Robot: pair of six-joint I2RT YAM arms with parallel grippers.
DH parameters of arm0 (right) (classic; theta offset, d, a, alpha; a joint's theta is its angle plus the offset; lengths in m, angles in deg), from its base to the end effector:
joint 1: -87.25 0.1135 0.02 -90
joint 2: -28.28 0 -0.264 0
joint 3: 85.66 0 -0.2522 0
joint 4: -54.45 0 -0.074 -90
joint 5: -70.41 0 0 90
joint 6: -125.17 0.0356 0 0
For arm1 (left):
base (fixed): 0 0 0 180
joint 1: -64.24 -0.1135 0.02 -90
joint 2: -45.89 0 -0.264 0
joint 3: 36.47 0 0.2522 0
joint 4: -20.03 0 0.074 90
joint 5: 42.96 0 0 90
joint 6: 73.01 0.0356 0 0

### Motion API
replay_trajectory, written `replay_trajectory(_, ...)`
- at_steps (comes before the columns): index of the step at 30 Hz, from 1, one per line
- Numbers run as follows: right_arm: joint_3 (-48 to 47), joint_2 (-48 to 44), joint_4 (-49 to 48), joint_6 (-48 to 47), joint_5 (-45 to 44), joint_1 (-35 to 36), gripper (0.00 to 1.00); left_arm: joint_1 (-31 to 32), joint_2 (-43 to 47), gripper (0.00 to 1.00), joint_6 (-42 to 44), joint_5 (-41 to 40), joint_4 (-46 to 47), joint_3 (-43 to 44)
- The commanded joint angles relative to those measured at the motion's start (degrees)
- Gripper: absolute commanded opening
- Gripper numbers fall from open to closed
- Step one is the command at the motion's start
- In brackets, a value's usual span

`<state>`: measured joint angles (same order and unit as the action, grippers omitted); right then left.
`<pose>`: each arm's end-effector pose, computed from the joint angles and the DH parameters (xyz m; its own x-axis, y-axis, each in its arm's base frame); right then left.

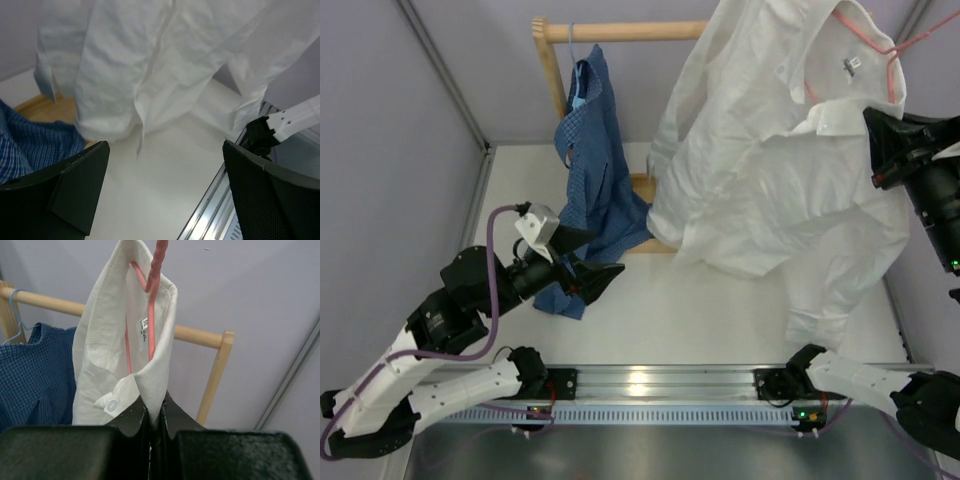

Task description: Place the shirt on the hanger

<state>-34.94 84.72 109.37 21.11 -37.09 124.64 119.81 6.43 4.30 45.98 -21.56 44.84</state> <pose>0.0472 0.0226 0.6077 0.3226 -0.0451 -0.9455 -0.2819 0.9490 -0.1414 0.0648 -0.0934 0.4500 -0.1764 -0.1312 -0.9755 0.7949 0.5656 -0.2198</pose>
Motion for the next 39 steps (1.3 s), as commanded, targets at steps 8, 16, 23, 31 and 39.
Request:
replay_trajectory(8, 23.84, -7.04, -12.78, 6.84, -2.45, 0.32, 0.00, -0.02, 10.72, 0.98, 1.79, -10.09, -1.34, -17.01)
replay_trajectory(16, 27.38, -2.32, -7.51, 17.04, -8.24, 0.23, 0.00, -0.37, 7.83, 0.98, 1.70, -19.94, -1.08, -15.09)
replay_trajectory(23, 9.72, 13.92, 2.58, 18.46, -6.77, -6.17, 0.00, -1.17, 8.17, 0.98, 1.96, -32.14, -1.08, -11.83)
replay_trajectory(31, 1.37, 20.10, 3.31, 17.41, -2.90, -11.46, 0.00, -1.26, 11.77, 0.98, 1.44, -42.69, -2.22, -13.23)
replay_trajectory(39, -3.04, 24.41, 4.45, 15.91, -3.16, -13.30, 0.00, -1.25, 17.75, 0.98, 0.30, -46.75, -3.10, -15.87)
